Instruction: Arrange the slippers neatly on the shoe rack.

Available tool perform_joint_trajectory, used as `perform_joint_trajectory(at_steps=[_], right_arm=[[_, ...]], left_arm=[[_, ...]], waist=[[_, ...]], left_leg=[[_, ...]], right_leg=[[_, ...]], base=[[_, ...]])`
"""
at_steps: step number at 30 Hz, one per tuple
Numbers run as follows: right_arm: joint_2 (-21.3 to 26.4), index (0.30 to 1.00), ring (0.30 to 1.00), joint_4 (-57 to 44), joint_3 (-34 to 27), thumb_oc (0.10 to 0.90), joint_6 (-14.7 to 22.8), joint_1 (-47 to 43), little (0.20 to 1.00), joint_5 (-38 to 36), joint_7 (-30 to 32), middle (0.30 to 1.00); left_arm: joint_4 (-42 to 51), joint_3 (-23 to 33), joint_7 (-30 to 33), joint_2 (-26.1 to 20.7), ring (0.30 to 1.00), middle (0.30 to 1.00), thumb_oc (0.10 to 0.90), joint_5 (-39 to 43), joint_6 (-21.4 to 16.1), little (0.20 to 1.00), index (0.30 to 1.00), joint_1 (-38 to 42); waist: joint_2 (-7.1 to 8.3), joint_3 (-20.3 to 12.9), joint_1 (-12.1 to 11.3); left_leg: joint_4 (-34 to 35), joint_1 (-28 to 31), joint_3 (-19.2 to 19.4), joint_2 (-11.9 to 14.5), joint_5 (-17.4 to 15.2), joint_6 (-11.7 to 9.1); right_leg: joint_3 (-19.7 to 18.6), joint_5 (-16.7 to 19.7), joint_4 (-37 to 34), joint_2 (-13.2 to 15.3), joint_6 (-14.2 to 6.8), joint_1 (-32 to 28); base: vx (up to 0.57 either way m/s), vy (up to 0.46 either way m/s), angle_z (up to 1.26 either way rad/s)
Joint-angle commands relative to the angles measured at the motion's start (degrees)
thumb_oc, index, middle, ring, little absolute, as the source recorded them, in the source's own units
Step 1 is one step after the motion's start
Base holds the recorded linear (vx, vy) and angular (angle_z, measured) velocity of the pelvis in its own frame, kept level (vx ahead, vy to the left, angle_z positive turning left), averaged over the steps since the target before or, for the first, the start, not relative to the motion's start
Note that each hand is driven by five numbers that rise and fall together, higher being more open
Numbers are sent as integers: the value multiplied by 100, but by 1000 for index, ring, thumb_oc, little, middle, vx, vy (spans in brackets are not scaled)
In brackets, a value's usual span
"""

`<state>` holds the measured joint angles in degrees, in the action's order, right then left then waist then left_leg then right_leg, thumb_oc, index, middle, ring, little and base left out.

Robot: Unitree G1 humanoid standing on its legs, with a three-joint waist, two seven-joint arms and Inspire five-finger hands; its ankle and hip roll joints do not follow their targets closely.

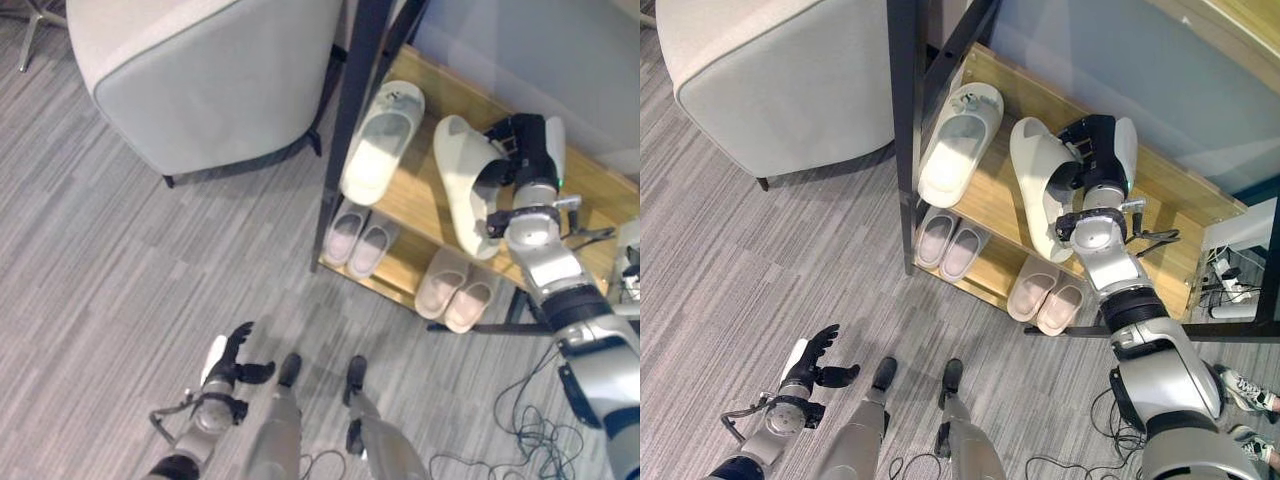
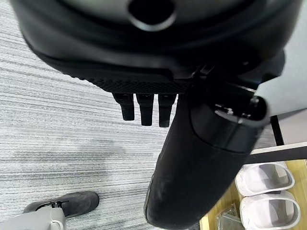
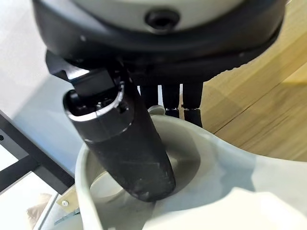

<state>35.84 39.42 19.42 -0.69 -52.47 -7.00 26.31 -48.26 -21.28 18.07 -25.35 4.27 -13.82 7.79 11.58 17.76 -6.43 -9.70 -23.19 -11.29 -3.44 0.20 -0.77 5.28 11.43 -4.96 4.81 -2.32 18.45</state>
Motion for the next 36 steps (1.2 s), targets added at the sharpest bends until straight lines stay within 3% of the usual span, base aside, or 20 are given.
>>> perform_joint_trajectory(at_steps=[1, 20, 32, 36], right_arm=[[383, 900, 900, 215, -208, 800, 223, -970, 900, 227, 549, 900], [357, 900, 900, -645, -228, 800, 113, -338, 900, 9, 1, 900], [519, 900, 900, -1038, -307, 800, -196, -184, 900, 533, -123, 900], [934, 900, 900, -916, 188, 800, -372, -597, 900, 278, -975, 900]], left_arm=[[194, -106, 152, 88, 900, 900, 800, 87, -353, 900, 900, -12], [66, 2, 109, 144, 900, 900, 800, 42, -220, 900, 900, -65], [34, 84, 111, 115, 900, 900, 800, -30, -155, 900, 900, -48], [44, 111, 0, -15, 900, 900, 800, -61, -135, 900, 900, -7]], waist=[[-218, -93, -9], [-163, -136, 177], [-129, -59, 220], [-56, -29, 212]], left_leg=[[915, 591, 444, 207, -99, 95], [873, 672, 573, 290, -153, 88], [889, 677, 592, 298, -153, 103], [885, 632, 606, 301, -137, 86]], right_leg=[[196, -799, 396, 351, -595, -475], [120, -787, 387, 334, -578, -497], [90, -754, 408, 338, -587, -461], [105, -734, 412, 356, -596, -425]], base=[[0, 0, 0], [1, -4, -4], [0, 0, 0], [-7, -8, -3]])
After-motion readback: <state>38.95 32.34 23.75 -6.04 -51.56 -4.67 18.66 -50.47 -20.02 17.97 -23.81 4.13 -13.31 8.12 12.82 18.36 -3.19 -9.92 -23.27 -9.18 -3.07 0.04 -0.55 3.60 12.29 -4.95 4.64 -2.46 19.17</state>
